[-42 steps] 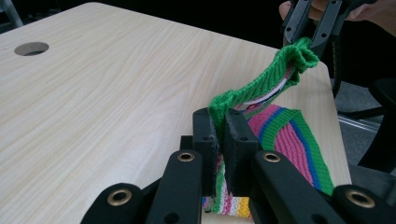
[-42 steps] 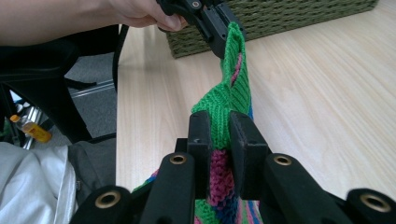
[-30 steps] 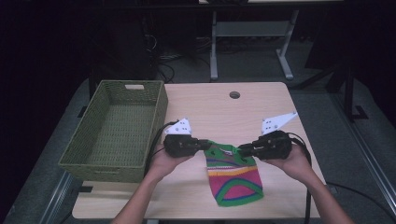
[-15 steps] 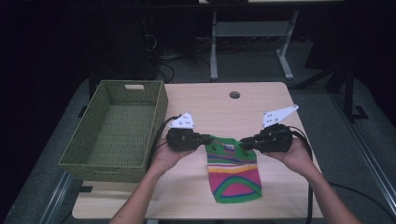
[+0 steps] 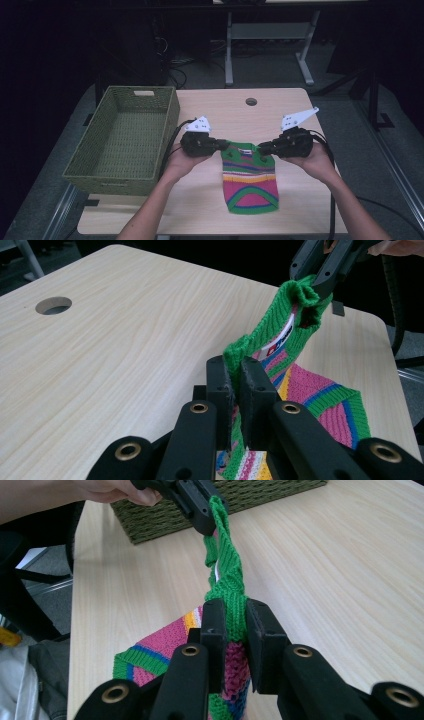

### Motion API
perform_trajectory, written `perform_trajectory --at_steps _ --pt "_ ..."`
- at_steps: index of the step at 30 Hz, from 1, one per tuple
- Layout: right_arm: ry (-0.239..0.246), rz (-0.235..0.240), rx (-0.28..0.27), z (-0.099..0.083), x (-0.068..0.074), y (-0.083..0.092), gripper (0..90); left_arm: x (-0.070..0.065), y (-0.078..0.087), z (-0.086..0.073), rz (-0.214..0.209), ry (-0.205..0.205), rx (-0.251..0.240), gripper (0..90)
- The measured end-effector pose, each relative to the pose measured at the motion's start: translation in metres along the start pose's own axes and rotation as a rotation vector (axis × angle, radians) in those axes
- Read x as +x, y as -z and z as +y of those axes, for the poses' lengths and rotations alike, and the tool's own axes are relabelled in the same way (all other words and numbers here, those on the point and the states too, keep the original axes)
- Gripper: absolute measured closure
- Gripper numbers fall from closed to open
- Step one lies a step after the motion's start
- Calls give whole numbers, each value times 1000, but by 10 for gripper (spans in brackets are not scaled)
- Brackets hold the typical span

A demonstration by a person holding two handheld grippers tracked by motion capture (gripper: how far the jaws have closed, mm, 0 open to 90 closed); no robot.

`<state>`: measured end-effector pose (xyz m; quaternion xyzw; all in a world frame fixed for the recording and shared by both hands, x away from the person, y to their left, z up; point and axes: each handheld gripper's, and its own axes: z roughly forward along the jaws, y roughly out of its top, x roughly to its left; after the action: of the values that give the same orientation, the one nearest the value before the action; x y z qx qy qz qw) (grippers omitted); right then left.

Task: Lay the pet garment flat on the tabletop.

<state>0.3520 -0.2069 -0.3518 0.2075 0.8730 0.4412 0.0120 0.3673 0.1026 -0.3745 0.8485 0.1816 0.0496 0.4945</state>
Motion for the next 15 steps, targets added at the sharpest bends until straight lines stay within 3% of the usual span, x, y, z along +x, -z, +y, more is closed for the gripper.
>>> perform_trajectory --at_steps 15 --pt "-34 -35 13 5 -25 -5 788 15 -14 8 44 24 31 845"
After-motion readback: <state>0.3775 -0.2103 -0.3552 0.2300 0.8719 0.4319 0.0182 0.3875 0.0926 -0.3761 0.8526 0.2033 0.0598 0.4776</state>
